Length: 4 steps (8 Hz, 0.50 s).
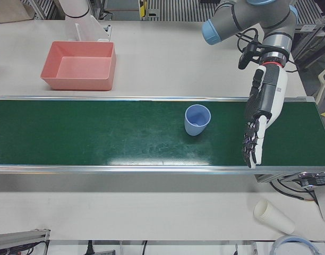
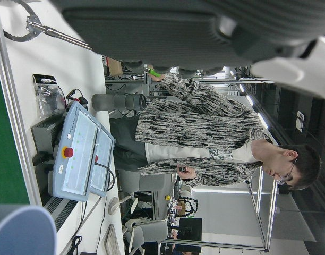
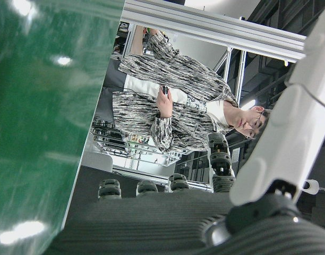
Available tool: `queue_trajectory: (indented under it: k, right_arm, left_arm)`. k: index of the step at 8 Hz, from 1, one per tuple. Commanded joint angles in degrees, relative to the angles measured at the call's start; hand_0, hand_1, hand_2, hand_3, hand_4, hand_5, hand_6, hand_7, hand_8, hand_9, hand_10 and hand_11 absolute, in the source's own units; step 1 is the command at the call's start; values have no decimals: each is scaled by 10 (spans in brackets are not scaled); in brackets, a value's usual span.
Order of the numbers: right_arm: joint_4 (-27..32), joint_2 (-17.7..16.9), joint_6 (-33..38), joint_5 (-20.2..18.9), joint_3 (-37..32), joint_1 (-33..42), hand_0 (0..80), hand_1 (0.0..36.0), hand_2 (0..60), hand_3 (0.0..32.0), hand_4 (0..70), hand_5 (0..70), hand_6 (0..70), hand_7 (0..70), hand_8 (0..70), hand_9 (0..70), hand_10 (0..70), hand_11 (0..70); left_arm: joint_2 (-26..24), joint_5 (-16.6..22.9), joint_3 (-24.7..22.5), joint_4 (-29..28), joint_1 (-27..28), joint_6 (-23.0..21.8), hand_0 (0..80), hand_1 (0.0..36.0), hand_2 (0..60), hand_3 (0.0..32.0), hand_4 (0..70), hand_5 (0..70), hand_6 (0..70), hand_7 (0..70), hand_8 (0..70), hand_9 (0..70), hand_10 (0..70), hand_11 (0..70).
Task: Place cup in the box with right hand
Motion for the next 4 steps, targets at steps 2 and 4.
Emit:
queue_trajectory:
  k: [2,4]
  right_arm:
    - [1,-11,4,-1,0,1,458,86,0,38,0,42,18,74,30,0,19,39]
    - [1,-19,4,-1,0,-1,458,86,0,62,0,43,15,72,31,0,19,38]
  left_arm:
    - [0,0,0,0,0,0,0,0,0,0,0,0,0,0,0,0,0,0]
    - [0,0,0,0,0,0,0,0,0,0,0,0,0,0,0,0,0,0]
